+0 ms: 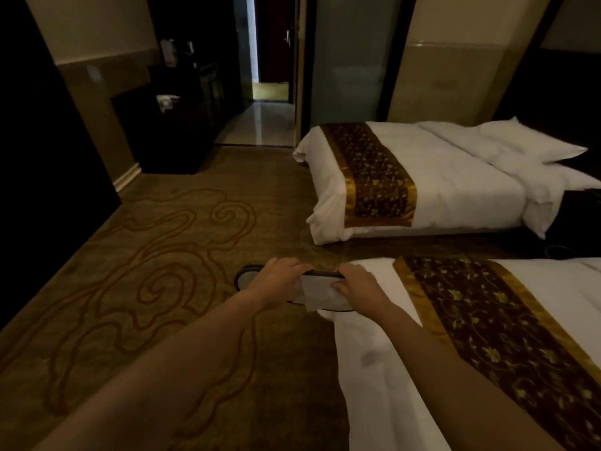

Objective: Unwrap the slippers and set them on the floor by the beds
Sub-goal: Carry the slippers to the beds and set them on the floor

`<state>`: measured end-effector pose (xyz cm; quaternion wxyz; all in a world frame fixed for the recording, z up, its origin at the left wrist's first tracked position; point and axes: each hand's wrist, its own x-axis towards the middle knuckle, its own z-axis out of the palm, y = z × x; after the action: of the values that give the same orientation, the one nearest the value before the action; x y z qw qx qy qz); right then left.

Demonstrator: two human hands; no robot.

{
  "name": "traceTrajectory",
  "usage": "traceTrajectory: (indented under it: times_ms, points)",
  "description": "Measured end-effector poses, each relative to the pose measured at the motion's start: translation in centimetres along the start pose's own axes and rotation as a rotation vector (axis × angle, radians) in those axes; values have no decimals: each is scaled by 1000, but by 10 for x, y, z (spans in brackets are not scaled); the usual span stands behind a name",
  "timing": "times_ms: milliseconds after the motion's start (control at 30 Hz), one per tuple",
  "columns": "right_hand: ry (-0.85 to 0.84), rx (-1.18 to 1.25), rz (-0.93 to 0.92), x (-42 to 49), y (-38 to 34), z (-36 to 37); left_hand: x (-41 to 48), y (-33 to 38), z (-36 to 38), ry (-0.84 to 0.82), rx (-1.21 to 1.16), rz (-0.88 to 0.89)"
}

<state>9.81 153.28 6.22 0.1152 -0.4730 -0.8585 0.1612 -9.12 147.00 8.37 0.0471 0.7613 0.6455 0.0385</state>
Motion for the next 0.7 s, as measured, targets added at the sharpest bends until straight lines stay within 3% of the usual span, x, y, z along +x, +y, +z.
traceTrajectory:
  times_ms: [300, 700]
  points:
    - [36, -29, 27, 198, 50, -36, 202, -92, -30, -12, 23, 72]
    - [52, 50, 335, 433, 162, -29, 506, -193, -6, -112, -44, 346]
